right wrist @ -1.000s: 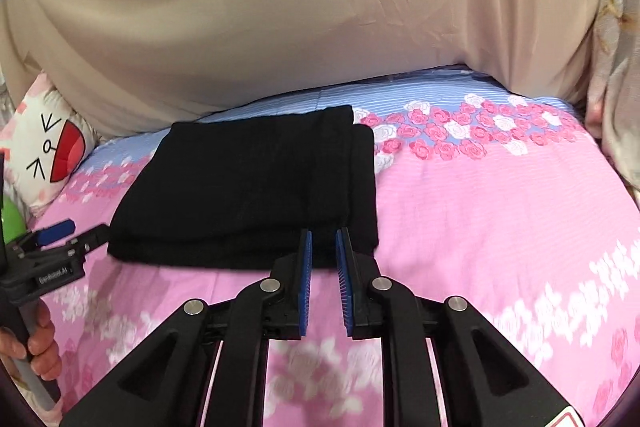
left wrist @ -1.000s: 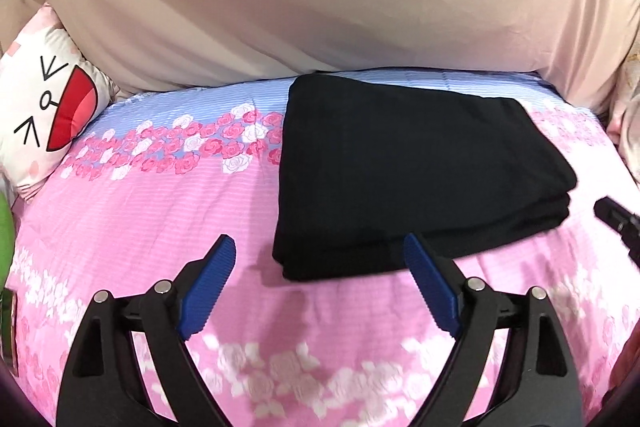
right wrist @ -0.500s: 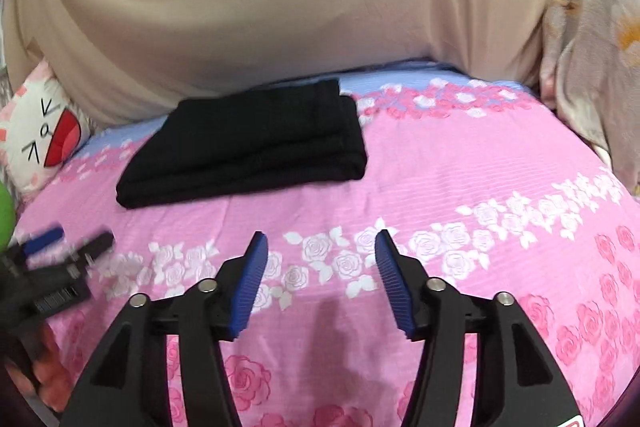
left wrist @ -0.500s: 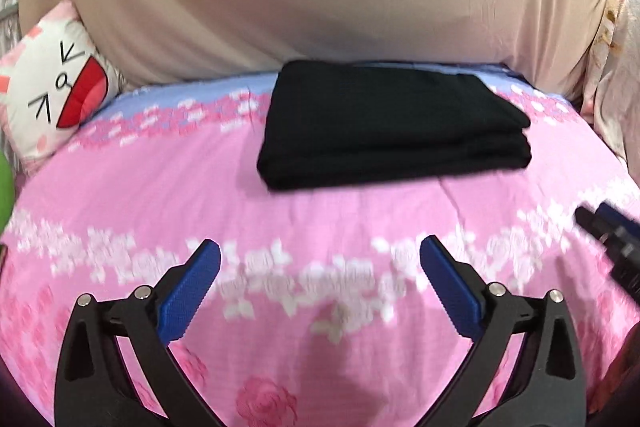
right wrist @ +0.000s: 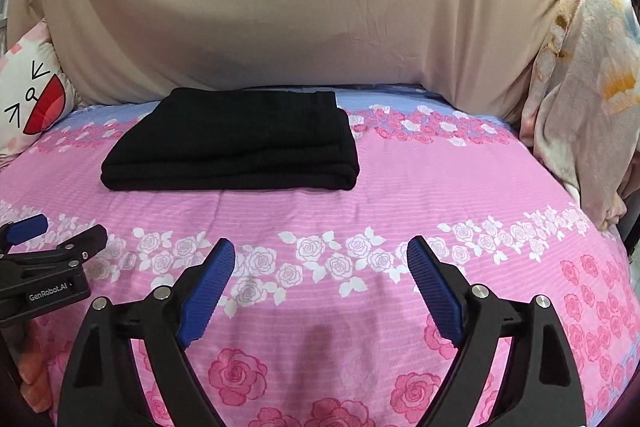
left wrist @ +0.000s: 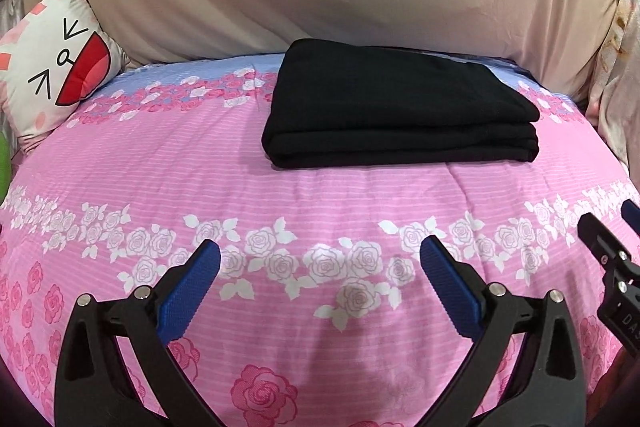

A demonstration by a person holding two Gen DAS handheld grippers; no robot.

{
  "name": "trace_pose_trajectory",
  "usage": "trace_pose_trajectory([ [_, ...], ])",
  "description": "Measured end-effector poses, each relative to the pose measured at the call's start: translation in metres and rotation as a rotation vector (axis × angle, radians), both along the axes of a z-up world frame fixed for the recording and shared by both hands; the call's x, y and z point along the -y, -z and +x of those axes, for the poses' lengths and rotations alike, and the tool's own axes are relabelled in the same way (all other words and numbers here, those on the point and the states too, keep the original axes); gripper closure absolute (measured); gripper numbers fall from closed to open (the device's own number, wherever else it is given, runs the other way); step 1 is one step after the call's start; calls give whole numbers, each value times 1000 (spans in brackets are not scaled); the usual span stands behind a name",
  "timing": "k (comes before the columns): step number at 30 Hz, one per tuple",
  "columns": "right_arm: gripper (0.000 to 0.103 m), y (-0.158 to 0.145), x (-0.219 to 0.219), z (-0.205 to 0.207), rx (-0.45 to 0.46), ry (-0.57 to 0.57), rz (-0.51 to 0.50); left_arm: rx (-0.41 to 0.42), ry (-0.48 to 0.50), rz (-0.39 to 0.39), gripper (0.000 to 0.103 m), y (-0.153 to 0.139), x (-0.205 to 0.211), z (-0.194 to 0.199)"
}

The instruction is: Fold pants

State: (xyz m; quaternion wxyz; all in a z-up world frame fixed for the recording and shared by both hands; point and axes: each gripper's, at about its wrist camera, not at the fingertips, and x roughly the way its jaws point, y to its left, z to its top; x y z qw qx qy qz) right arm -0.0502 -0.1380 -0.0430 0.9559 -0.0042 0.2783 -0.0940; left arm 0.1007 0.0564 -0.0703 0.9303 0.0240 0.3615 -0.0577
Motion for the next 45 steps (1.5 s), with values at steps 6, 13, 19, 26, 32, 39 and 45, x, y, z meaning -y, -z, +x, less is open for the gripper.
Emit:
trace_pose_trajectory([
  [6, 17, 7, 13, 10, -62, 13, 77, 10, 5, 9, 5, -1, 1, -3],
  [13, 17, 12, 17, 13, -85, 18, 103, 18, 9, 14, 5, -3, 3, -4],
  [19, 17, 11, 15, 13, -82, 13, 98, 24, 7, 17, 5, -4, 3, -3],
  [26, 17, 10, 14, 13, -82, 4, 92, 27, 5, 19, 5, -4, 3, -4],
  [32, 17, 10, 13, 12, -79, 1, 89, 37, 4, 23, 5, -6, 3, -5],
  [39, 17, 10, 13, 13, -79, -2, 87, 40, 4, 25, 5, -7, 3, -6],
  [45, 17, 9, 11, 13, -77, -5, 84, 39, 3, 25, 5, -7, 3, -5],
])
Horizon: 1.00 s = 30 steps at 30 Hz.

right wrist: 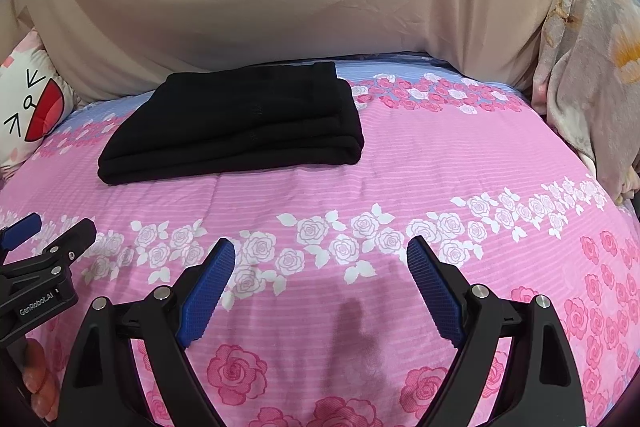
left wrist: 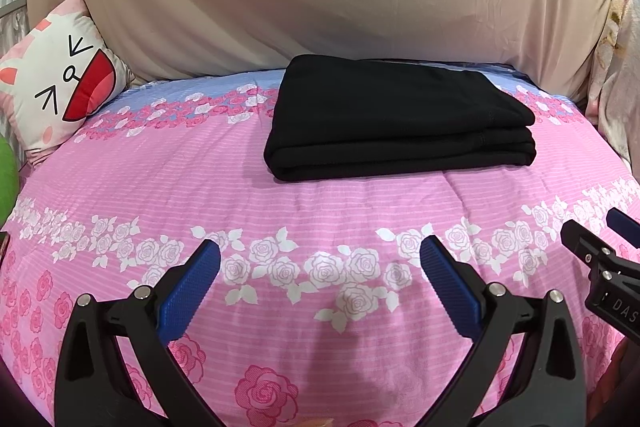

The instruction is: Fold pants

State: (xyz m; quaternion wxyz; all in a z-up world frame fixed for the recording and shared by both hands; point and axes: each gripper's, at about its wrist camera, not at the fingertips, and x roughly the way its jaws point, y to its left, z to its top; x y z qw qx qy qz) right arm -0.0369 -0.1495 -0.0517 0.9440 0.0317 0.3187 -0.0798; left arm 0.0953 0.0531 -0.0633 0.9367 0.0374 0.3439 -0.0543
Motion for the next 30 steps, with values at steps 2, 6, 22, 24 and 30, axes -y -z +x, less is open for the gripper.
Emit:
trace_pose_trajectory([
  [2, 17, 0, 0, 0, 0, -1, 0, 1, -1, -1, 5, 0, 0, -1],
  [6, 17, 0, 0, 0, 0, -1, 0, 2, 2, 1, 5, 0, 0, -1],
  [22, 17, 0, -1, 0, -2, 2, -1, -2, 62, 37, 5, 2, 12, 3],
  [24, 17, 0, -1, 0, -2, 2, -1, -9, 54, 23, 5, 2, 9, 5],
  [30, 17, 0, -1, 0, -3, 0, 0, -23, 47, -17, 5, 5, 2, 6],
])
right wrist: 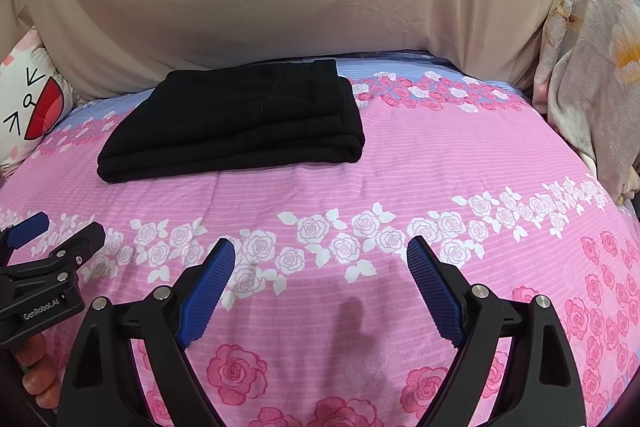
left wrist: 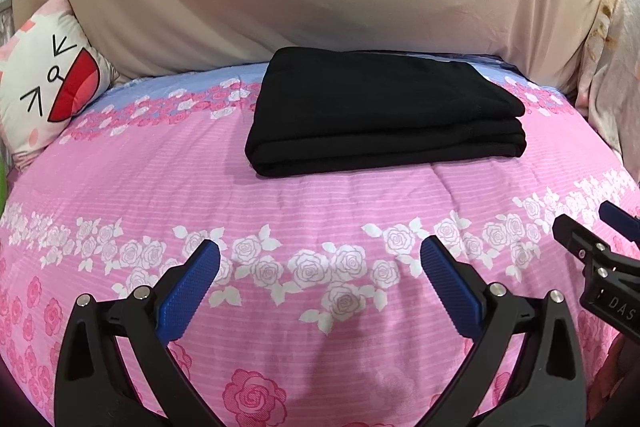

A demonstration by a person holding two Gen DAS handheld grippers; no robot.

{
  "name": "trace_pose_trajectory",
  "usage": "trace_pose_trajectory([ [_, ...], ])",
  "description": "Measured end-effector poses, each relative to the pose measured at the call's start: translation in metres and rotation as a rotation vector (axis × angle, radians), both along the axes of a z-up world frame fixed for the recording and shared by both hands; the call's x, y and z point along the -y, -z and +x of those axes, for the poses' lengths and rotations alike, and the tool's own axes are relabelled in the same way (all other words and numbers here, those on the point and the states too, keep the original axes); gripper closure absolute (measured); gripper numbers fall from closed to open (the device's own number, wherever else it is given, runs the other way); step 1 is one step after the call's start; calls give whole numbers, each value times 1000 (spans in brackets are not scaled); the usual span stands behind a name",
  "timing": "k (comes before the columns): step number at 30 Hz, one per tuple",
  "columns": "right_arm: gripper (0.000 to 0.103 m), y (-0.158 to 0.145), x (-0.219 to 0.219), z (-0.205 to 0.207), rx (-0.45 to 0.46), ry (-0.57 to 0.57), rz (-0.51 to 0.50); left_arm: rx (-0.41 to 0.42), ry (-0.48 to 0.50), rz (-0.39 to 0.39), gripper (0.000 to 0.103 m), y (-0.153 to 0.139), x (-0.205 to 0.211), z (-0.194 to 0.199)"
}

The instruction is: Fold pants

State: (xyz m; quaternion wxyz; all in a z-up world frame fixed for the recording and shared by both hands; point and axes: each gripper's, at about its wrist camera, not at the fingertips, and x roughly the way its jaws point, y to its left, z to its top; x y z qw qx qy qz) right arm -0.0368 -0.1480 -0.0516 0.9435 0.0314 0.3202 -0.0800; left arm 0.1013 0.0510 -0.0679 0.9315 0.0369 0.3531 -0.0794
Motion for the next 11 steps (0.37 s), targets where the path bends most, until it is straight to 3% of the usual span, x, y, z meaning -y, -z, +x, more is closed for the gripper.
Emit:
trace_pose_trajectory([
  [6, 17, 2, 2, 2, -6, -8, 3, 20, -56, 28, 5, -1, -1, -3],
  [11, 17, 3, 3, 2, -5, -9, 3, 11, -53, 7, 5, 0, -4, -3],
])
